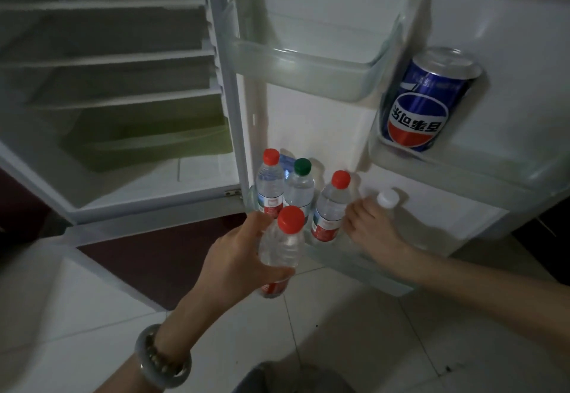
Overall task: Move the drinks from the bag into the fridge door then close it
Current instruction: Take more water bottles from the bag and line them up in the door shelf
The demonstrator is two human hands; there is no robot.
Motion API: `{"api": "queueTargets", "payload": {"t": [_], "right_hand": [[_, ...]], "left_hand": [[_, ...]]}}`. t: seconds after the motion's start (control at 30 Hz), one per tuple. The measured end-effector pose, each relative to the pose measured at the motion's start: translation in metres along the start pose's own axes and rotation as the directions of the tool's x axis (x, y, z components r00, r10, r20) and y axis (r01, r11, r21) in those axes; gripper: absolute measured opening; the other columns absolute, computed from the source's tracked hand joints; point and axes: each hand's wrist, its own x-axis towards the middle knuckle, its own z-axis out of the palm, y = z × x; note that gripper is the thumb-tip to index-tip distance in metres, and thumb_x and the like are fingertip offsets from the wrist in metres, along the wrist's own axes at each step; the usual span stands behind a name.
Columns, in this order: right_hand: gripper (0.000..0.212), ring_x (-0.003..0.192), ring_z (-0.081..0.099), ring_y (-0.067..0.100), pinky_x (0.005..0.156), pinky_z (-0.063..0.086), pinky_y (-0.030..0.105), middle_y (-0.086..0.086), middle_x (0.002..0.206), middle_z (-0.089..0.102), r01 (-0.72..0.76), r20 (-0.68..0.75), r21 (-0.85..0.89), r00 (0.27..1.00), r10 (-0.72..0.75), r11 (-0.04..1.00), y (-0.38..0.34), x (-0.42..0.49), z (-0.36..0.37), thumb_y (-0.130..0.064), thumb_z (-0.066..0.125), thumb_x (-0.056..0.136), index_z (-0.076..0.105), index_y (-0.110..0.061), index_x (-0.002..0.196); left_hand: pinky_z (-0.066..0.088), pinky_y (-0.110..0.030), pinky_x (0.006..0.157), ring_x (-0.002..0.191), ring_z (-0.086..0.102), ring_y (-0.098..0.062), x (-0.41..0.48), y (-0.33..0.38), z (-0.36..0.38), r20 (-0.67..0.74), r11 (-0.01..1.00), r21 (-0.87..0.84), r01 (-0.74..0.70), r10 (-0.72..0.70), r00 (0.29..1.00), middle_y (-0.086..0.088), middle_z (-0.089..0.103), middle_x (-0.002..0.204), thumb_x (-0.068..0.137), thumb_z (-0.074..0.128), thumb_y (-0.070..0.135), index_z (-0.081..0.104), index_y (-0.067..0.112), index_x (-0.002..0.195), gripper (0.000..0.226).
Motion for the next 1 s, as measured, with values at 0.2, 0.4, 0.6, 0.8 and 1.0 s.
{"api": "queueTargets", "payload": {"t": [0.2, 0.4, 0.6, 0.8, 1.0], "right_hand": [[0.056, 0.108, 0.058, 0.037, 0.109, 0.021, 0.052, 0.020, 0.114, 0.064, -0.105, -0.162, -0.030, 0.982, 0.099, 0.994, 0.001, -0.009, 0.006, -0.016, 0.080, 0.063, 0.061, -0.003, 0.113], [0.051, 0.123, 0.048, 0.038, 0.112, 0.021, 0.051, 0.022, 0.132, 0.052, -0.153, -0.404, 0.013, 0.903, 0.146, 0.988, -0.006, -0.028, -0.001, -0.022, 0.067, 0.081, 0.050, -0.001, 0.124], [0.059, 0.122, 0.046, 0.026, 0.099, 0.038, 0.031, 0.010, 0.130, 0.051, -0.053, -0.137, 0.764, 0.961, 0.242, 0.643, 0.008, -0.060, -0.067, -0.022, 0.073, 0.071, 0.051, -0.011, 0.124], [0.076, 0.109, 0.049, -0.010, 0.094, 0.045, 0.021, -0.028, 0.120, 0.050, -0.196, 0.224, 0.964, 0.964, 0.146, -0.182, -0.003, -0.079, -0.107, -0.038, 0.084, 0.061, 0.035, -0.051, 0.118], [0.080, 0.095, 0.063, 0.004, 0.079, 0.056, 0.040, -0.012, 0.105, 0.065, -0.225, 0.323, 0.934, 0.863, 0.389, -0.278, -0.001, -0.101, -0.091, -0.022, 0.087, 0.053, 0.043, -0.041, 0.117]], "left_hand": [[0.057, -0.035, 0.076, 0.091, 0.064, -0.008, 0.010, -0.007, -0.001, 0.057, 0.996, -0.066, -0.052, 0.056, 0.997, 0.010, 0.065, 0.108, 0.057, 0.078, 0.053, 0.044, 0.026, 0.117, 0.074], [0.057, -0.036, 0.070, 0.084, 0.064, -0.009, 0.022, -0.013, 0.001, 0.092, 0.991, -0.076, -0.112, 0.118, 0.989, 0.005, 0.067, 0.104, 0.055, 0.078, 0.052, 0.047, 0.021, 0.115, 0.074], [0.057, -0.031, 0.067, 0.082, 0.063, -0.005, 0.029, -0.009, 0.002, 0.144, 0.979, -0.134, -0.153, 0.172, 0.975, 0.015, 0.060, 0.107, 0.053, 0.073, 0.061, 0.042, 0.031, 0.114, 0.074], [0.054, -0.022, 0.070, 0.089, 0.058, 0.005, 0.042, 0.023, 0.014, 0.184, 0.953, -0.265, -0.146, 0.199, 0.963, 0.024, 0.058, 0.099, 0.046, 0.085, 0.048, 0.046, 0.033, 0.104, 0.071], [0.056, -0.031, 0.070, 0.084, 0.066, -0.008, 0.050, 0.055, 0.050, 0.133, 0.898, -0.350, -0.268, 0.331, 0.934, 0.005, 0.067, 0.096, 0.050, 0.086, 0.038, 0.053, 0.017, 0.108, 0.070]]}}
